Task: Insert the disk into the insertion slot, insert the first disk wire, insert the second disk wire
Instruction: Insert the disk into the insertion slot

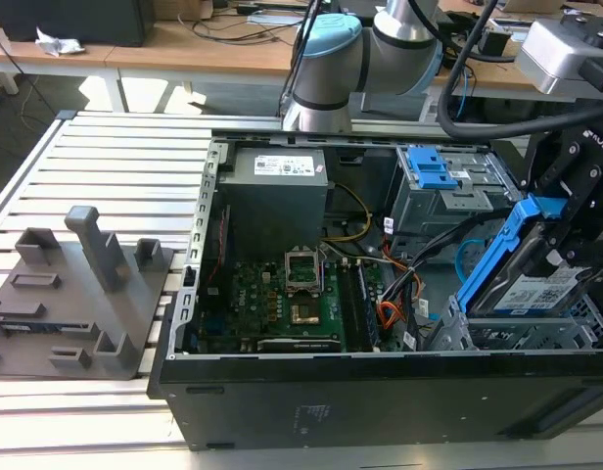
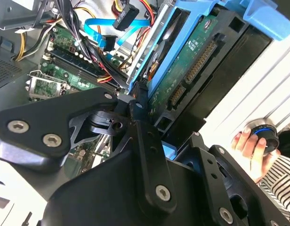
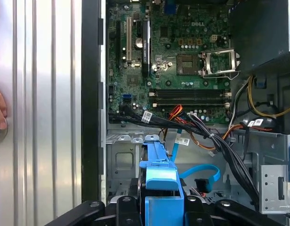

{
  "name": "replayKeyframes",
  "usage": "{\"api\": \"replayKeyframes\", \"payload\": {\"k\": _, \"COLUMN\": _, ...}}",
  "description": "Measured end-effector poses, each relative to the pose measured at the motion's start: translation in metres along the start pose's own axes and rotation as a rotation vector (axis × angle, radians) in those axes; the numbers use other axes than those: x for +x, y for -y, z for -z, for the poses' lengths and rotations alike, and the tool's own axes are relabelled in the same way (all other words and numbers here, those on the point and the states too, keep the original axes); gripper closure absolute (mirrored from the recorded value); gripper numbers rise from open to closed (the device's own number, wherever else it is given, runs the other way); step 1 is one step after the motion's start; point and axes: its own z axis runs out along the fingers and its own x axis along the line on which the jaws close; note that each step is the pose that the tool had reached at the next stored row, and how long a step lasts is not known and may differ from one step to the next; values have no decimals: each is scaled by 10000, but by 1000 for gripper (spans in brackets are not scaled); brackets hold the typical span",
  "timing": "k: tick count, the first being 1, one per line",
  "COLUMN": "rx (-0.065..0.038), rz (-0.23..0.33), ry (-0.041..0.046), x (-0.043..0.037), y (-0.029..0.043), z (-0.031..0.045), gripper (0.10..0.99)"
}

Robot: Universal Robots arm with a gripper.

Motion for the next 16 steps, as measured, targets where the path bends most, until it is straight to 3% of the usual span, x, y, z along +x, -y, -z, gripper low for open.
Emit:
{"api": "replayKeyframes", "payload": {"k": 9, "rx": 0, "rz": 0, "ry": 1, "x": 1, "y": 3, "z": -88, "gripper": 725}}
{"api": "replayKeyframes", "payload": {"k": 16, "rx": 1, "rz": 0, "ry": -2, "x": 1, "y": 4, "z": -94, "gripper": 725}}
